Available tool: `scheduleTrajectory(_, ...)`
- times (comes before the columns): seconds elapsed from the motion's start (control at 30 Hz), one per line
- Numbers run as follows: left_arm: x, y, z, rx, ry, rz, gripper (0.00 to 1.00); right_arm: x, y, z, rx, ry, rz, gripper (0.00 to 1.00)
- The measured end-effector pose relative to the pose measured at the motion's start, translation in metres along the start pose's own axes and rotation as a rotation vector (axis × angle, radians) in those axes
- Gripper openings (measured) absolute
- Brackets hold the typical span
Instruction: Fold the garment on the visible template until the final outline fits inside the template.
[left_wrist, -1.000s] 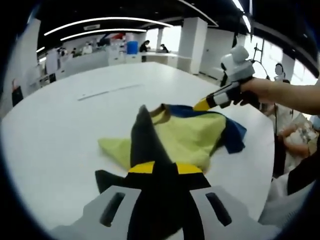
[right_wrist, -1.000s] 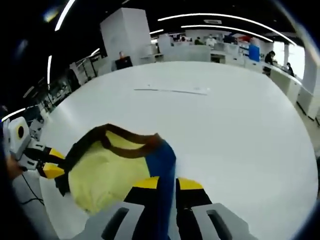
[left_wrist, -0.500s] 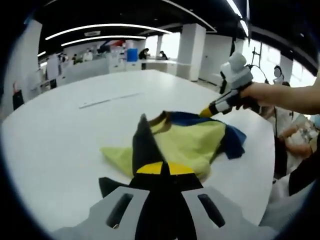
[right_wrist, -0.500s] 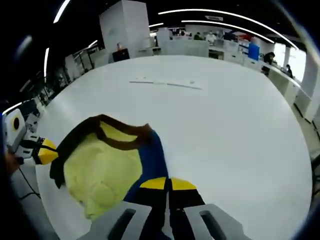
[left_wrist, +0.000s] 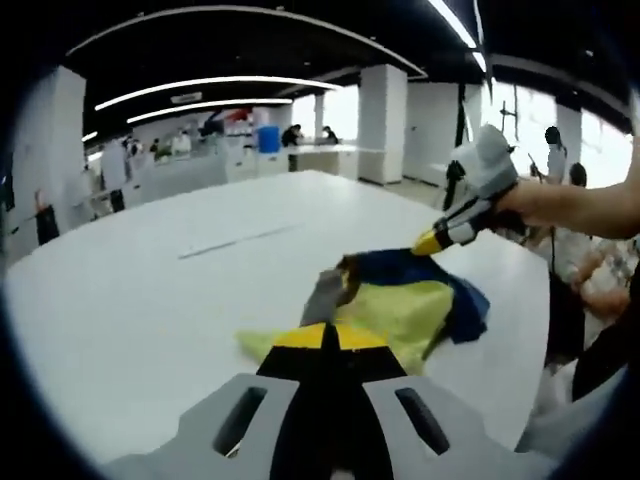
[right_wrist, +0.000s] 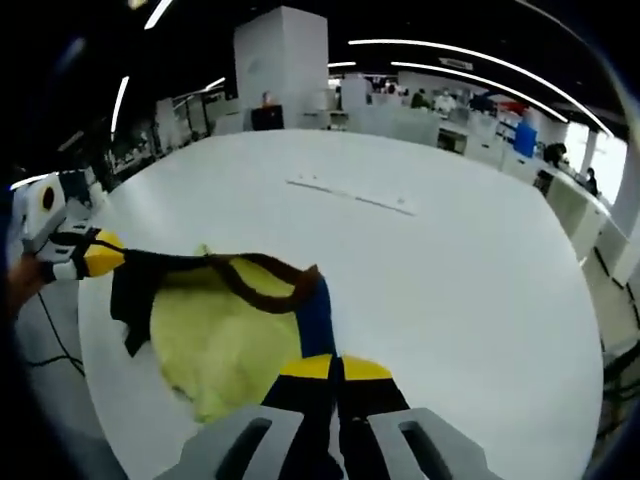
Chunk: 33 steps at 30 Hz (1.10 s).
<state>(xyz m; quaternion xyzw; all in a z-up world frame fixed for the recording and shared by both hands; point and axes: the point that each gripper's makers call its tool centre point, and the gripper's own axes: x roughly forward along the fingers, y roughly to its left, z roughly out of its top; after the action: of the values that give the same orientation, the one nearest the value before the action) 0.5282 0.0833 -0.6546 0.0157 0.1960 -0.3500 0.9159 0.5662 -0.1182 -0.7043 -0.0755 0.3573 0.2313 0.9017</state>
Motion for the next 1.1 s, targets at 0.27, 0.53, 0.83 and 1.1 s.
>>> scheduleTrajectory(0.27, -0.008, 0.017, 0.024, 0.119, -0.024, 0.060, 0.00, -0.022, 0.006, 0.027, -0.006, -0.075, 0.025, 0.00)
scheduleTrajectory(0.53, -0.008, 0.039, 0.053, 0.128, -0.091, 0.140, 0.00, -0.034, 0.003, 0.050, -0.043, -0.130, 0.001, 0.00)
scheduleTrajectory(0.83, -0.001, 0.059, 0.080, 0.159, -0.138, 0.239, 0.00, -0.038, -0.014, 0.087, -0.097, -0.207, -0.095, 0.00)
scheduleTrajectory(1.1, 0.013, 0.090, 0.087, 0.134, -0.180, 0.352, 0.00, -0.020, -0.027, 0.111, -0.103, -0.248, -0.138, 0.00)
